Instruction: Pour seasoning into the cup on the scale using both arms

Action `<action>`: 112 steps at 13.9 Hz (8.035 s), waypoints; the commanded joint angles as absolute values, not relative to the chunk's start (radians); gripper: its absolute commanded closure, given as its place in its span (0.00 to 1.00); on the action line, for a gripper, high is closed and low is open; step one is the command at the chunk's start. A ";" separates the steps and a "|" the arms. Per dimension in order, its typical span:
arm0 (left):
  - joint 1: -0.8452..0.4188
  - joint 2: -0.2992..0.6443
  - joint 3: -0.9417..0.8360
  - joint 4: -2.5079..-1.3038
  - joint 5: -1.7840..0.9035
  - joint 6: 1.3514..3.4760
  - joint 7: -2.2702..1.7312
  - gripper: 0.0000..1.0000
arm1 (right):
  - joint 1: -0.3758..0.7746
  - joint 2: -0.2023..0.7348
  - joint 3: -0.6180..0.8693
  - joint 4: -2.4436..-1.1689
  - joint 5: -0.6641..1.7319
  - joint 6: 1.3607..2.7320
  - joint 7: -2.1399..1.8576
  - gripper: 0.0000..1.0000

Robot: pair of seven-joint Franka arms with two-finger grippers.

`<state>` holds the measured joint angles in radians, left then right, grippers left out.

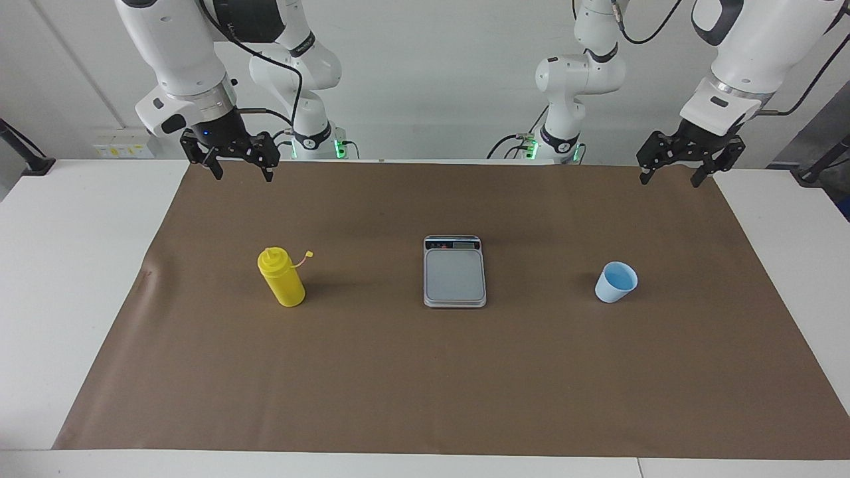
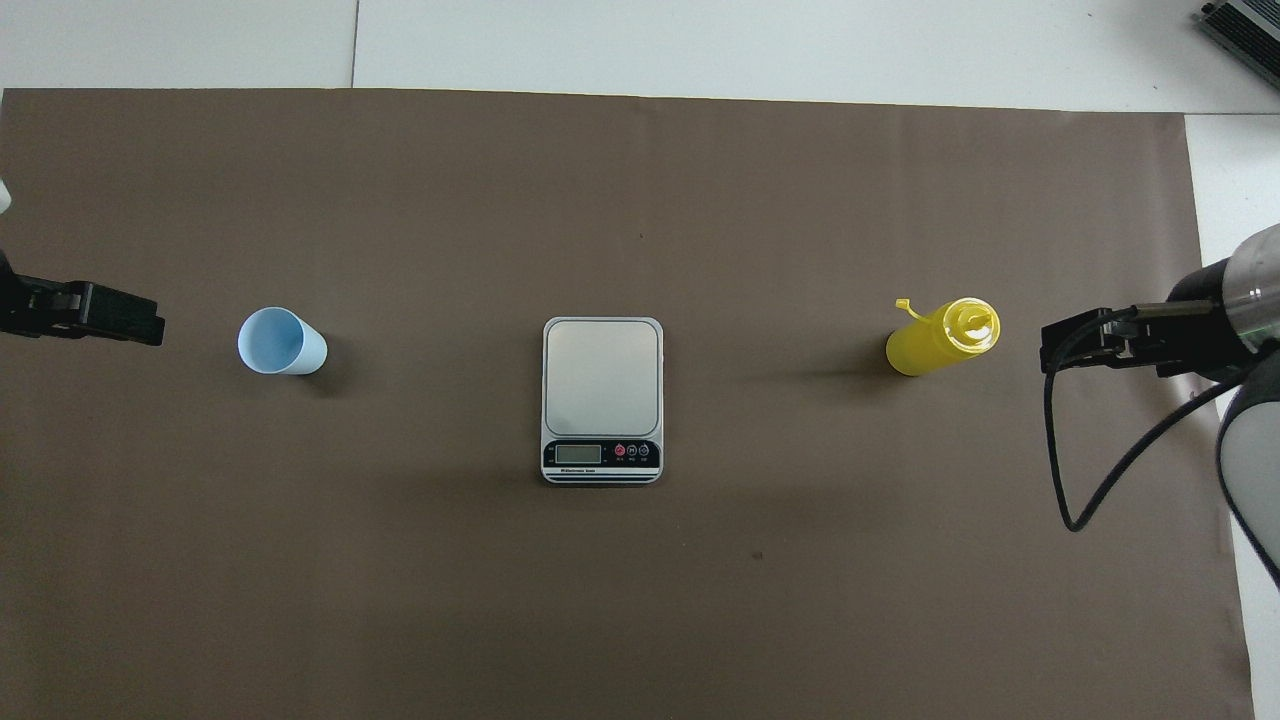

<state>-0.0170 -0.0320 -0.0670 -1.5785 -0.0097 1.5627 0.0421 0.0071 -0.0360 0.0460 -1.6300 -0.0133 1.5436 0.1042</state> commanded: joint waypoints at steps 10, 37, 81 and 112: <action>-0.006 -0.069 -0.069 -1.644 -0.006 1.618 0.052 0.00 | -0.002 -0.049 0.052 -1.643 -0.018 1.545 0.118 0.00; 0.066 0.141 -0.071 -2.160 -0.044 2.411 -0.181 0.00 | -0.002 -0.049 0.052 -1.643 -0.018 1.543 0.118 0.00; -0.532 0.299 -0.092 -1.818 0.029 2.266 -0.939 1.00 | -0.002 -0.049 0.052 -1.643 -0.018 1.543 0.117 0.00; -0.140 0.058 -0.074 -1.813 0.048 1.933 -0.134 0.00 | -0.002 -0.049 0.052 -1.643 -0.018 1.543 0.118 0.00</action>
